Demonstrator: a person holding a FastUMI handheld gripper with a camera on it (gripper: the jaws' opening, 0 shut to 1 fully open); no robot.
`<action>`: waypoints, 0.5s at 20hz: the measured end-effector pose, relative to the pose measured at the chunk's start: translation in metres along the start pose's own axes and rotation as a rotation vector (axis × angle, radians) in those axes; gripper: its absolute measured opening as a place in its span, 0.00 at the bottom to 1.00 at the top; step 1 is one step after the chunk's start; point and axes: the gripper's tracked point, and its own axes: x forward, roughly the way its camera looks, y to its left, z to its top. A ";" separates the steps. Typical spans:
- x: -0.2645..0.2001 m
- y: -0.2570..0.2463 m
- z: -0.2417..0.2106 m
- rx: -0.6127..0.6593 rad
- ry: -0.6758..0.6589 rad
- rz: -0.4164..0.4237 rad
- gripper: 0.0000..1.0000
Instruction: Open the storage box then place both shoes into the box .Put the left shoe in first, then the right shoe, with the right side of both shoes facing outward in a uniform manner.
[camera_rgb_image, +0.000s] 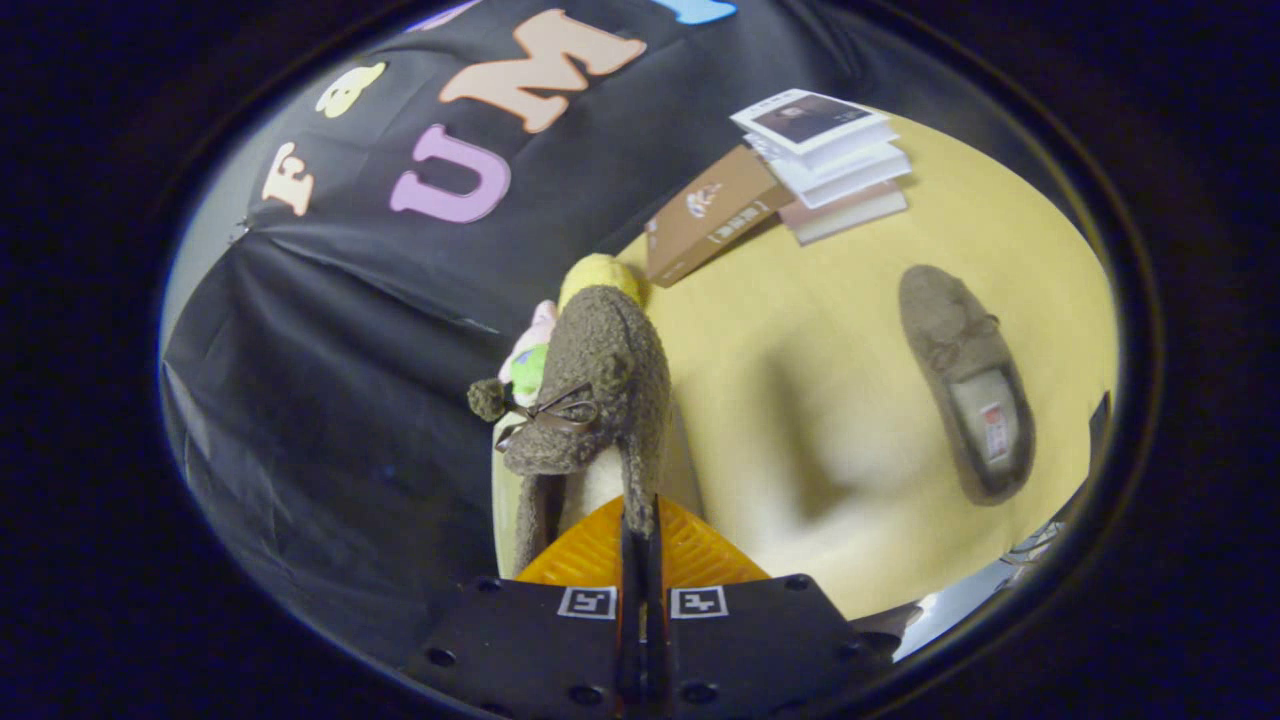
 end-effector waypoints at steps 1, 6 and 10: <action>0.004 0.017 -0.006 -0.006 0.019 0.030 0.06; 0.049 0.080 -0.042 0.006 0.127 0.117 0.06; 0.098 0.081 -0.065 -0.016 0.169 0.033 0.06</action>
